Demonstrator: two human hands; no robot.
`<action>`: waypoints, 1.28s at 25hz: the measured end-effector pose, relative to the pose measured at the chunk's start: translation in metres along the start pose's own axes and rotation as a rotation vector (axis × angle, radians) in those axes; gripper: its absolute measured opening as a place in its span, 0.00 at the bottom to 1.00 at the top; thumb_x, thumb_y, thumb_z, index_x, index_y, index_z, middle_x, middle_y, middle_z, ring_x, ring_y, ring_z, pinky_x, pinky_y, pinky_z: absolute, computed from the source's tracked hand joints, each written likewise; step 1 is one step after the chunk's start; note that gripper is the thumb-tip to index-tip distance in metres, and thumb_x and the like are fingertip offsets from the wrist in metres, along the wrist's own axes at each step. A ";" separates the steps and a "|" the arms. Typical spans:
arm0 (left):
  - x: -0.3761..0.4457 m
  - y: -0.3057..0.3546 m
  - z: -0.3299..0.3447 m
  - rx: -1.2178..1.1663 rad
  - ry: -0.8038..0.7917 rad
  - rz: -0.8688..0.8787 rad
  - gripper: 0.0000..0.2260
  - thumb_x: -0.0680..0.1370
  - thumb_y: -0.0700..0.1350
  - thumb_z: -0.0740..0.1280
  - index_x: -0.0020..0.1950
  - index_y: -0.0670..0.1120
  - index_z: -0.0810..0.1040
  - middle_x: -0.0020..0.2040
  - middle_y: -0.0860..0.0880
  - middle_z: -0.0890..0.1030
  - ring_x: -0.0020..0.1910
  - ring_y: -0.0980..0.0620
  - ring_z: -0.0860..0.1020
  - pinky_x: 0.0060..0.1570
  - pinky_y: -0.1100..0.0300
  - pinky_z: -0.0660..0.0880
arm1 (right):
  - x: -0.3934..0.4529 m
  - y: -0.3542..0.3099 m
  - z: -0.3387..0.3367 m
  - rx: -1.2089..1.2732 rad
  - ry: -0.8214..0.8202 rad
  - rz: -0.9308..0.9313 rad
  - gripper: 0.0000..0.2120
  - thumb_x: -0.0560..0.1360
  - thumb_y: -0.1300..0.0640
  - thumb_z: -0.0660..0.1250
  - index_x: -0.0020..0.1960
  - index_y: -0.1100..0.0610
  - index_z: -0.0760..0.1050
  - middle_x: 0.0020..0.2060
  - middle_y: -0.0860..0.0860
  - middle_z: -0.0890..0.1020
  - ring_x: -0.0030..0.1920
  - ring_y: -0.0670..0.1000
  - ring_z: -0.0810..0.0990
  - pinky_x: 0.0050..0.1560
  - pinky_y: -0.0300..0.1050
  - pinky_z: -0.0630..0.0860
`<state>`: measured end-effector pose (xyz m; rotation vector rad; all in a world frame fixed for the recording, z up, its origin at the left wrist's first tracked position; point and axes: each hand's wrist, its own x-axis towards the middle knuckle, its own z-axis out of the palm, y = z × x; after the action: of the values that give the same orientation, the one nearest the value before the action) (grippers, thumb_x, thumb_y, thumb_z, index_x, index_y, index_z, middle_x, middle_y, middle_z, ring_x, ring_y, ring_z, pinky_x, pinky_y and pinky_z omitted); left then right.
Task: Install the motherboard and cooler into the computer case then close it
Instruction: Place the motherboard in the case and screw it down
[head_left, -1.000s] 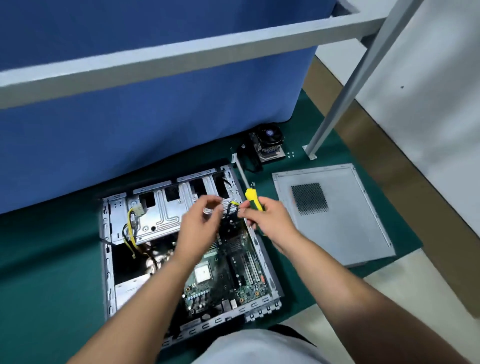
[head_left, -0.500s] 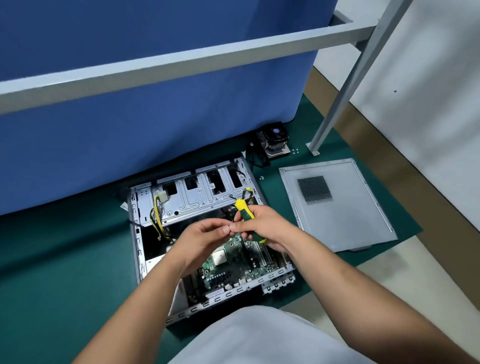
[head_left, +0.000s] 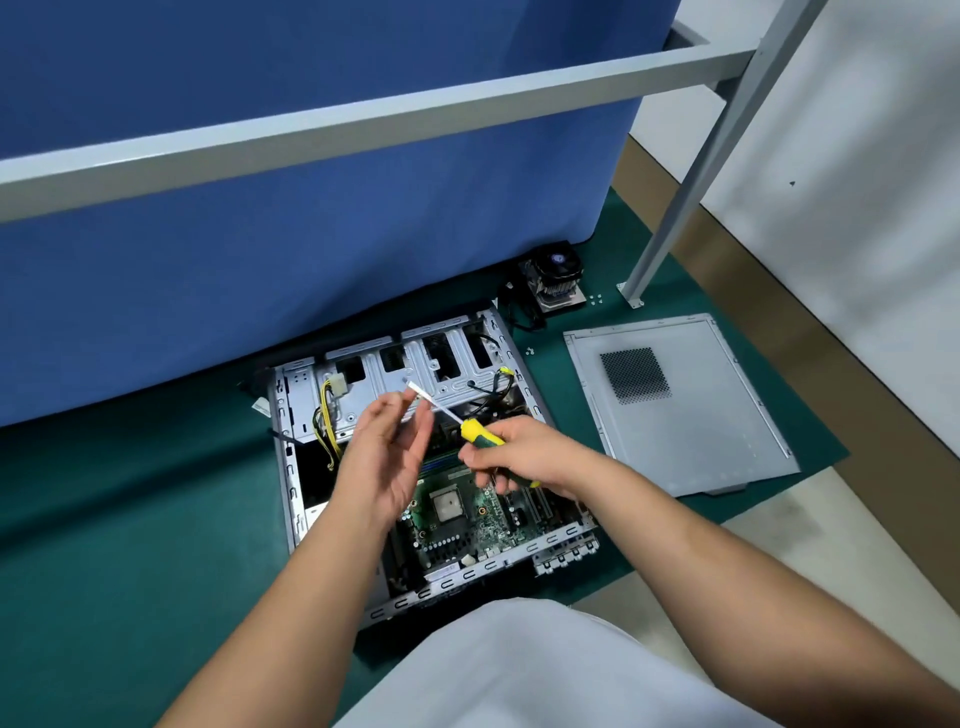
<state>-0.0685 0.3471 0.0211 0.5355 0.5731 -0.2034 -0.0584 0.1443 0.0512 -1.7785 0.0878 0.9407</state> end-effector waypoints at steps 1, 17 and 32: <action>0.001 0.001 0.003 -0.029 0.039 0.032 0.03 0.82 0.37 0.66 0.55 0.41 0.78 0.59 0.39 0.84 0.59 0.42 0.84 0.52 0.52 0.83 | -0.002 0.001 -0.004 -0.093 -0.042 0.021 0.10 0.79 0.56 0.72 0.58 0.60 0.80 0.36 0.48 0.85 0.29 0.44 0.78 0.31 0.36 0.72; -0.012 -0.017 -0.003 -0.224 0.101 -0.037 0.13 0.84 0.36 0.56 0.67 0.33 0.71 0.61 0.35 0.82 0.59 0.37 0.83 0.52 0.45 0.83 | -0.007 0.018 -0.026 0.780 0.467 -0.206 0.14 0.78 0.67 0.70 0.62 0.59 0.77 0.49 0.60 0.83 0.44 0.55 0.87 0.47 0.41 0.83; -0.013 -0.015 -0.004 -0.205 0.103 -0.021 0.13 0.84 0.34 0.58 0.69 0.41 0.69 0.62 0.35 0.82 0.60 0.37 0.83 0.53 0.44 0.83 | -0.013 0.021 -0.022 0.762 0.462 -0.282 0.12 0.78 0.67 0.70 0.60 0.58 0.78 0.40 0.54 0.87 0.47 0.58 0.87 0.48 0.42 0.83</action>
<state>-0.0866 0.3372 0.0191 0.3424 0.6914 -0.1351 -0.0651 0.1128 0.0454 -1.2093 0.4198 0.2156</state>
